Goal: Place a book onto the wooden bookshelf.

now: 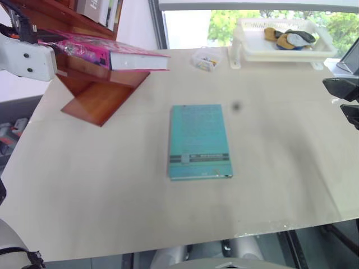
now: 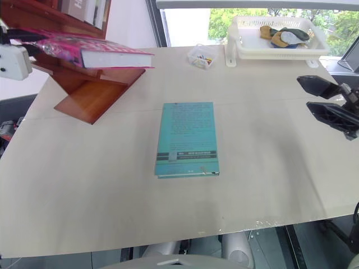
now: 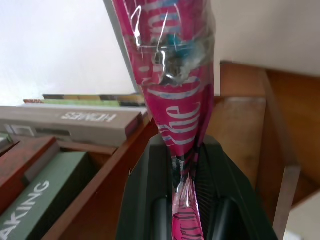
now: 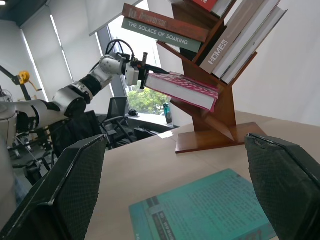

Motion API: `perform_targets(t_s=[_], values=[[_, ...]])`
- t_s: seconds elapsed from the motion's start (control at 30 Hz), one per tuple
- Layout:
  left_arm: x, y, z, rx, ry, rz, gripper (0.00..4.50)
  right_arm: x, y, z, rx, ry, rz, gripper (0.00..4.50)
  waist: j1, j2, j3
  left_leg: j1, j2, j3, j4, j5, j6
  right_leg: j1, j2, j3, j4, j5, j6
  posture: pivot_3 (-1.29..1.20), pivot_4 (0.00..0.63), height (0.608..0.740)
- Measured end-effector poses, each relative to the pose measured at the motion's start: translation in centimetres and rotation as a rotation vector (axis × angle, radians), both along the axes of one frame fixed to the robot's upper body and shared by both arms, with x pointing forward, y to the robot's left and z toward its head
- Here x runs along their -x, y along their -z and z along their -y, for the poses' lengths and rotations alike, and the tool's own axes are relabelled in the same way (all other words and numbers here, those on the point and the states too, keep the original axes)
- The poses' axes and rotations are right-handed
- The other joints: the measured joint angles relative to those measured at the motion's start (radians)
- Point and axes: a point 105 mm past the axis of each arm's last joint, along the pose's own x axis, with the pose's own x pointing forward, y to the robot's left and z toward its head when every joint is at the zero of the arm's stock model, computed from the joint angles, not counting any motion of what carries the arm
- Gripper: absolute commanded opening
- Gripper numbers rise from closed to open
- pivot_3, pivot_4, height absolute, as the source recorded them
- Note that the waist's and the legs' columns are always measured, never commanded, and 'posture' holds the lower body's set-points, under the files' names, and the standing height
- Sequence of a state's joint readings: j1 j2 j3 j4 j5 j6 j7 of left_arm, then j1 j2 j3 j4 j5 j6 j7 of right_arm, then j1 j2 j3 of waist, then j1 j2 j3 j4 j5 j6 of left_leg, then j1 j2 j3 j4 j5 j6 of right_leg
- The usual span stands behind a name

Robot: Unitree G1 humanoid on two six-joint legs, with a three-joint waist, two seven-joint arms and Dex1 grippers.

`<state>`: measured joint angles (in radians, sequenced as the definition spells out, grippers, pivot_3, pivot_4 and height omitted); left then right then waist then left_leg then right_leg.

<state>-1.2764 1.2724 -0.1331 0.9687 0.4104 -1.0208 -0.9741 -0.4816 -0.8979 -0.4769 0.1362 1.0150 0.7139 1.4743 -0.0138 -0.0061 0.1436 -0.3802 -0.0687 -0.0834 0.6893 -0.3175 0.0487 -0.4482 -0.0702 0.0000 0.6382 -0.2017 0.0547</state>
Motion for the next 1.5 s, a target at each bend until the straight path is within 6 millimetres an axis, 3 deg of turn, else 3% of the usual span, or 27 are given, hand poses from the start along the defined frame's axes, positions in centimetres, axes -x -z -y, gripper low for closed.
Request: perform_targets(t_s=[0.33,0.83,0.9,0.93,1.17,1.5], values=[[-0.9,1.9,-3.1,0.026,-0.145,-0.041,0.19,-0.1,0.1,-0.1,0.007,0.002,-0.006,4.50,-0.001,-0.001,0.001,0.000,-0.001,0.000,0.001,0.000,0.000,0.000,0.000,0.000,0.003,0.000,0.000,0.00,0.150,0.740],[-3.0,1.9,-4.9,-0.067,-0.269,0.100,0.19,0.3,0.8,0.3,0.018,0.049,-0.019,4.50,0.003,-0.003,0.001,0.001,-0.001,0.000,0.003,0.000,0.000,0.000,-0.001,0.000,0.004,0.000,0.000,0.00,0.150,0.740],[-3.1,1.9,-4.9,-0.071,-0.275,0.104,1.17,0.5,0.6,0.5,0.014,0.058,-0.010,4.50,0.002,-0.003,0.001,0.001,-0.001,0.000,0.005,0.000,0.000,0.000,-0.001,0.000,0.004,0.000,0.000,0.00,0.150,0.740],[-3.2,2.0,-5.1,-0.073,-0.285,0.103,1.28,0.5,0.6,0.5,0.013,0.062,-0.008,4.50,0.002,-0.003,0.001,0.001,-0.001,0.000,0.006,0.000,0.000,0.000,-0.001,0.000,0.004,0.000,0.000,0.00,0.150,0.740],[-3.1,2.6,-6.6,-0.095,-0.372,0.075,4.46,0.6,0.7,0.6,0.015,0.071,-0.009,4.50,0.000,-0.003,0.001,0.000,-0.001,0.000,0.009,0.000,0.000,0.000,-0.001,0.000,0.005,0.000,0.000,0.00,0.150,0.740],[-1.5,4.0,-9.5,-0.101,-0.488,0.009,4.46,0.5,0.2,0.4,0.019,0.068,0.020,4.50,0.000,-0.004,0.002,0.000,-0.001,0.000,0.009,-0.001,0.001,0.000,-0.001,0.000,0.005,0.000,0.000,0.00,0.150,0.740]])
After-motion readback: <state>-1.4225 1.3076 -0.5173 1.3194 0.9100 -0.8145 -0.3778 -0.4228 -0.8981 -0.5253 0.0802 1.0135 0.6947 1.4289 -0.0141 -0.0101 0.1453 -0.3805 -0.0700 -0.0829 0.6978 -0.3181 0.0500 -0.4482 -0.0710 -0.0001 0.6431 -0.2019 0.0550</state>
